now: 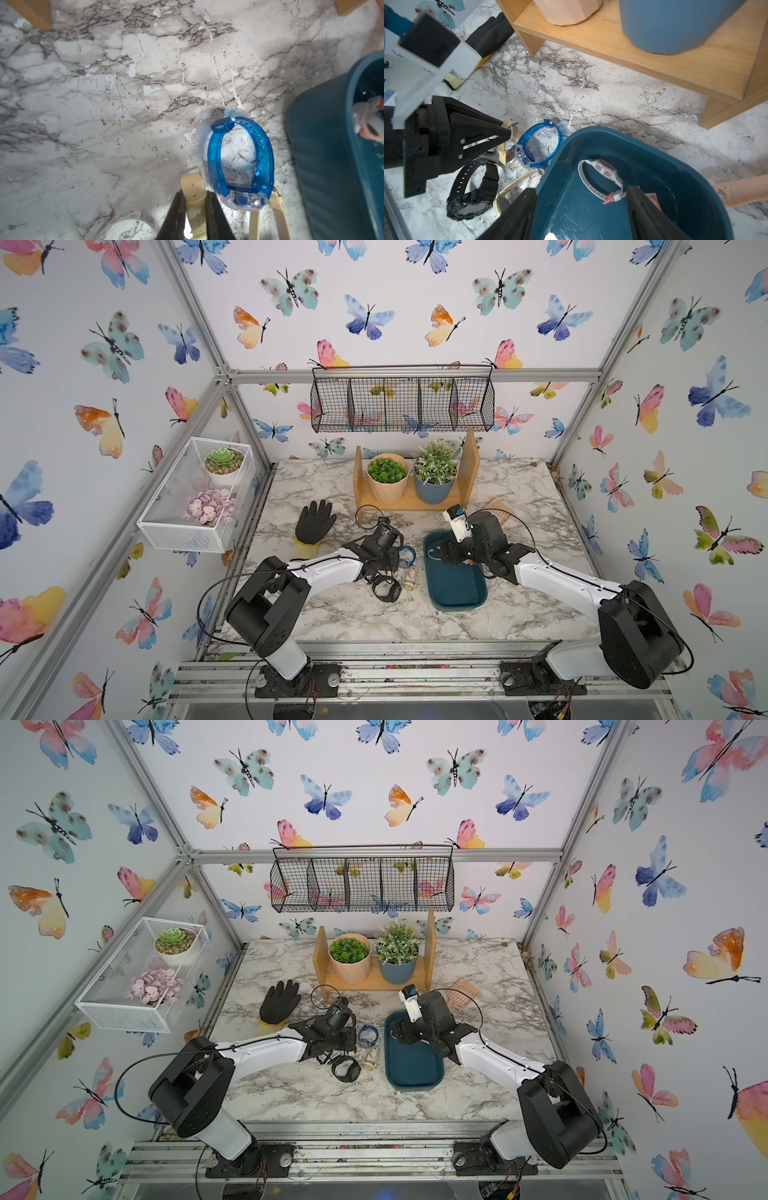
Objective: Put the watch into the storage box
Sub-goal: Pick up the watch at the center of the board.
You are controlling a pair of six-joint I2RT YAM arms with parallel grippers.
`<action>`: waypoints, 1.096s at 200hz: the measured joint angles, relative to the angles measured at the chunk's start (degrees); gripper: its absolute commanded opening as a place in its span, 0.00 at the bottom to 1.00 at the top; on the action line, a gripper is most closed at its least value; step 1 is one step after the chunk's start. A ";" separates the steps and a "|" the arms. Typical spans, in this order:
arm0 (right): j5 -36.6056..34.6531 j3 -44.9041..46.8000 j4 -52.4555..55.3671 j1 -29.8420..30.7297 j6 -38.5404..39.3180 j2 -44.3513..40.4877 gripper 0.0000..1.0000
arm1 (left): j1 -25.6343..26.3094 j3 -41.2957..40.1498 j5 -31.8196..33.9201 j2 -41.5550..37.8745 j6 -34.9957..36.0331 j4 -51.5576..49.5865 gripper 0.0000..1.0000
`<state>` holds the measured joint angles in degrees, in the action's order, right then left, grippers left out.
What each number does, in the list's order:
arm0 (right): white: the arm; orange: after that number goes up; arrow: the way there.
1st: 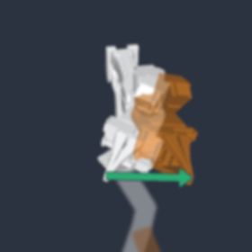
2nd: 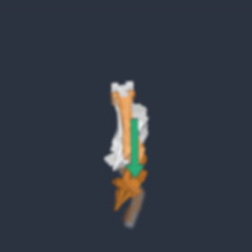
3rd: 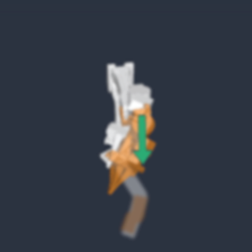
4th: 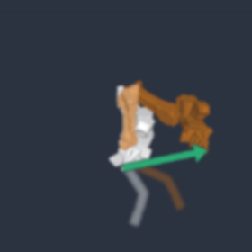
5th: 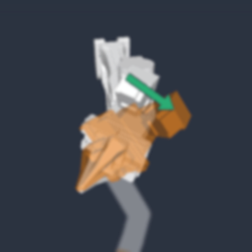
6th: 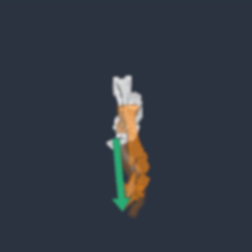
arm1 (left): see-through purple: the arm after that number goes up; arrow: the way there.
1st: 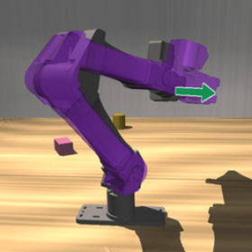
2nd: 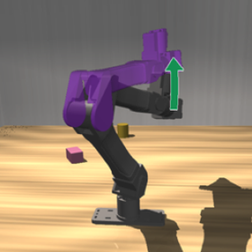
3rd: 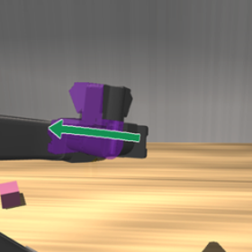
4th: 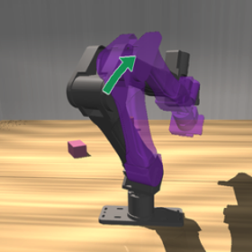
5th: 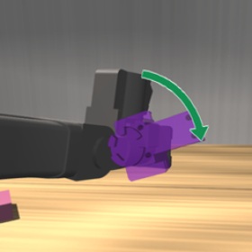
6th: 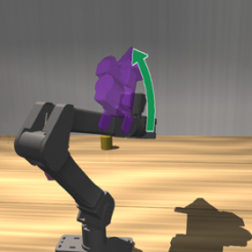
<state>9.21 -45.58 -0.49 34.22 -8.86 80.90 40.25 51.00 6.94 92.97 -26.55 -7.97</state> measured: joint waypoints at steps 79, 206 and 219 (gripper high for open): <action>2.82 0.11 -1.36 0.00 1.03 -0.02 0.75 | 0.00 -0.02 1.29 -1.88 0.79 -0.02 0.00; 26.86 2.03 -12.87 -2.58 6.16 -4.76 0.68 | -0.68 -6.05 -16.85 -22.99 14.16 6.67 0.00; 28.39 2.03 -13.38 -2.80 6.14 -3.67 0.62 | -0.83 -6.38 -18.64 -24.26 14.86 7.06 0.00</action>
<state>37.60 -43.55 -13.87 31.42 -2.72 77.23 39.42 44.62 -11.70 68.71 -11.68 -0.91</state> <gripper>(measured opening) 0.674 0.110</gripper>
